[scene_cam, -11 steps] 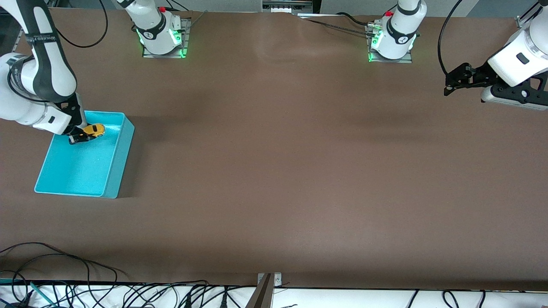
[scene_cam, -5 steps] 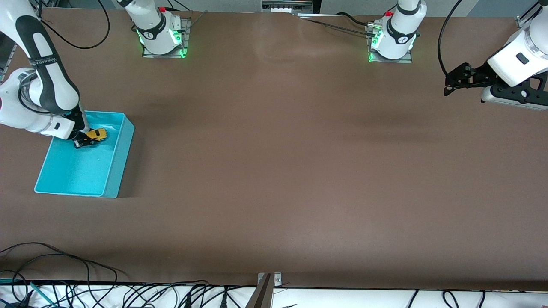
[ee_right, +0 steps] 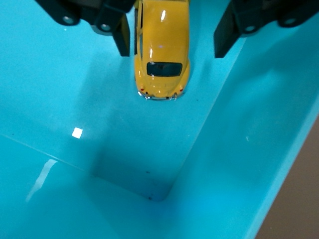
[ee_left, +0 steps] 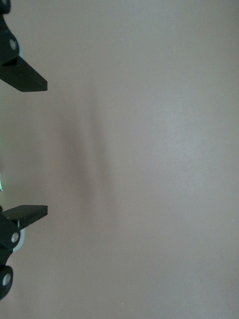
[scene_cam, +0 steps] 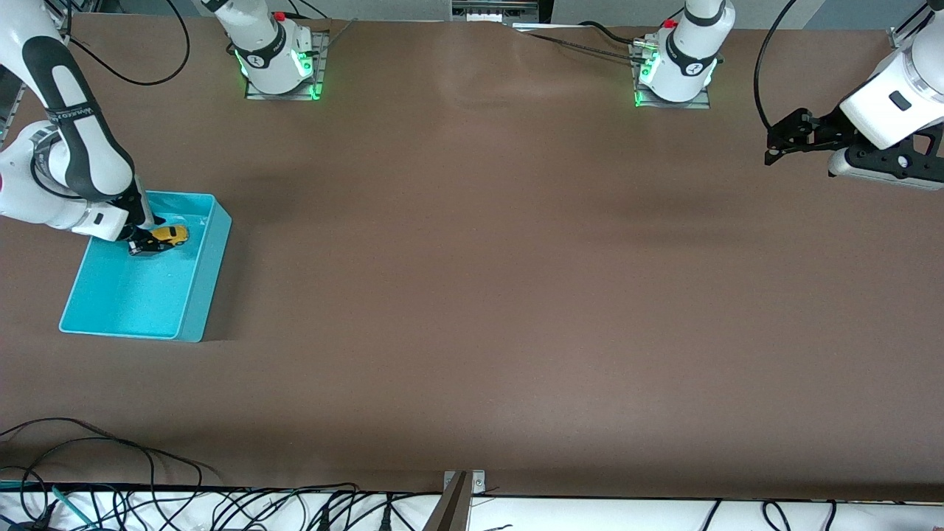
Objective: Wind up and store yellow beetle car
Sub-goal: 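Lower the car into the cyan bin and open the right gripper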
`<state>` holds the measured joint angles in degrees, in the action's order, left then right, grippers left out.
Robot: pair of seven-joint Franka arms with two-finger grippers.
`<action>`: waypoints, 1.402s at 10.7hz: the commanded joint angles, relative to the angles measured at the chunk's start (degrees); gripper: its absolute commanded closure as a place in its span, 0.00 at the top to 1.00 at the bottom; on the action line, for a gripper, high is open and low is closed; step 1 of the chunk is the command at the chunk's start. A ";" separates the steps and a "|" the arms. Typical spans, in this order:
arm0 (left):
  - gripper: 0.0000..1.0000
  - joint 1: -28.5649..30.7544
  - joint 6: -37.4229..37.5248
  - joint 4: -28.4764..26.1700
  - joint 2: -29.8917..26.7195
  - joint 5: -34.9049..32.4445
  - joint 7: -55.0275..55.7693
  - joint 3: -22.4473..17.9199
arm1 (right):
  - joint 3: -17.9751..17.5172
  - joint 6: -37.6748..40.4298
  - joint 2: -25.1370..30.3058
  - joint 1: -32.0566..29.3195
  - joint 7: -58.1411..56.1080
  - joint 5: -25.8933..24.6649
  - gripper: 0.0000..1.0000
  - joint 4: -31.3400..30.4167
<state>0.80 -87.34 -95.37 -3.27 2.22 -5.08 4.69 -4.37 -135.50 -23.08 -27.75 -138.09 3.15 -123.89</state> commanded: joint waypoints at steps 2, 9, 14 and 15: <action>1.00 -0.09 1.90 1.41 0.55 -0.19 0.33 -0.03 | -1.08 6.01 0.32 -1.08 -1.13 1.77 1.00 4.16; 1.00 -0.18 2.35 1.41 0.55 -0.19 0.25 -0.03 | -2.48 13.23 9.70 2.95 16.24 1.77 1.00 6.29; 1.00 -0.09 2.35 1.41 0.55 -0.19 0.25 -0.03 | -2.13 17.19 17.53 10.94 43.45 3.97 1.00 7.86; 1.00 -0.09 2.35 1.41 0.55 -0.19 0.16 -0.03 | -2.13 18.42 18.59 13.05 51.18 3.88 1.00 8.74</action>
<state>0.82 -86.27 -95.37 -3.27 2.22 -5.08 4.69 -7.16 -119.69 -7.30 -17.85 -96.07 6.10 -116.06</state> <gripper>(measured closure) 0.000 0.000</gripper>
